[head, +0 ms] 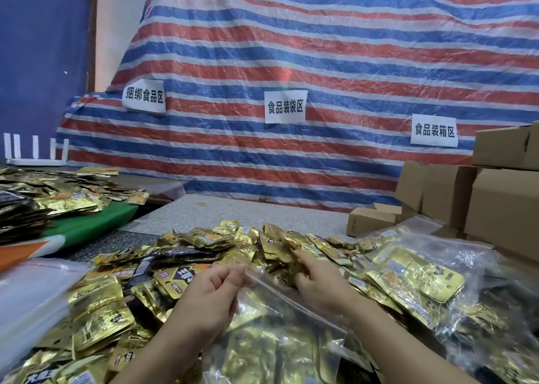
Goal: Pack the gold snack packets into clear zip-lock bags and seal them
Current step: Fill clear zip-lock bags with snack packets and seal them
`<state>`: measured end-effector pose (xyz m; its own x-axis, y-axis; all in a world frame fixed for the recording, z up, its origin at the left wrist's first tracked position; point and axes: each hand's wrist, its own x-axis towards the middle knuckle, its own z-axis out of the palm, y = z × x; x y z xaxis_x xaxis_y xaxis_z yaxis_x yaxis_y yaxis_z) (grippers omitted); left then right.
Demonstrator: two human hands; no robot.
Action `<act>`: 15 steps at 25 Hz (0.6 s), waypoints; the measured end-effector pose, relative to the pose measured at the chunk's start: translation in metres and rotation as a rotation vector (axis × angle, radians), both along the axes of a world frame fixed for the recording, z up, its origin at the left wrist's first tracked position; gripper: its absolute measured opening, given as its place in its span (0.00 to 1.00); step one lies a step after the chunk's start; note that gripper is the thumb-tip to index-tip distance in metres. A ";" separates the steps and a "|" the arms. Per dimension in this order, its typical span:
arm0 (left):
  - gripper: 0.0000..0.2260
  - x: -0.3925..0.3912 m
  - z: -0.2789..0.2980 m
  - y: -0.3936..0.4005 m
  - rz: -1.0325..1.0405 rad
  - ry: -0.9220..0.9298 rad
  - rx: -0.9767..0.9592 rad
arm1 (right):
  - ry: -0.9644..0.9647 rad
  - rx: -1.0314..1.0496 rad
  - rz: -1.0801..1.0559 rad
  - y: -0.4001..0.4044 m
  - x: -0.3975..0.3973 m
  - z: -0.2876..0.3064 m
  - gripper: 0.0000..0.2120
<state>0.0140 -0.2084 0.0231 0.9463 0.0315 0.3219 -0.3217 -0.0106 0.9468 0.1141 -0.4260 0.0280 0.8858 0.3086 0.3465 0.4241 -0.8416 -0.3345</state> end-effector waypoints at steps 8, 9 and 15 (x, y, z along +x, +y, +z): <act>0.17 -0.002 0.005 0.001 0.032 0.028 0.006 | 0.258 1.202 -0.202 -0.008 0.001 0.026 0.15; 0.17 -0.002 0.006 0.001 0.032 0.032 0.001 | 0.352 1.372 -0.188 -0.008 -0.002 0.032 0.15; 0.19 -0.005 0.005 0.000 0.036 0.039 -0.009 | 0.718 1.684 -0.088 -0.008 -0.030 0.034 0.11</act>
<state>0.0092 -0.2080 0.0277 0.9562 0.0681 0.2847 -0.2844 -0.0132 0.9586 0.0846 -0.4341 0.0621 0.9781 0.0242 -0.2068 -0.1877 0.5326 -0.8253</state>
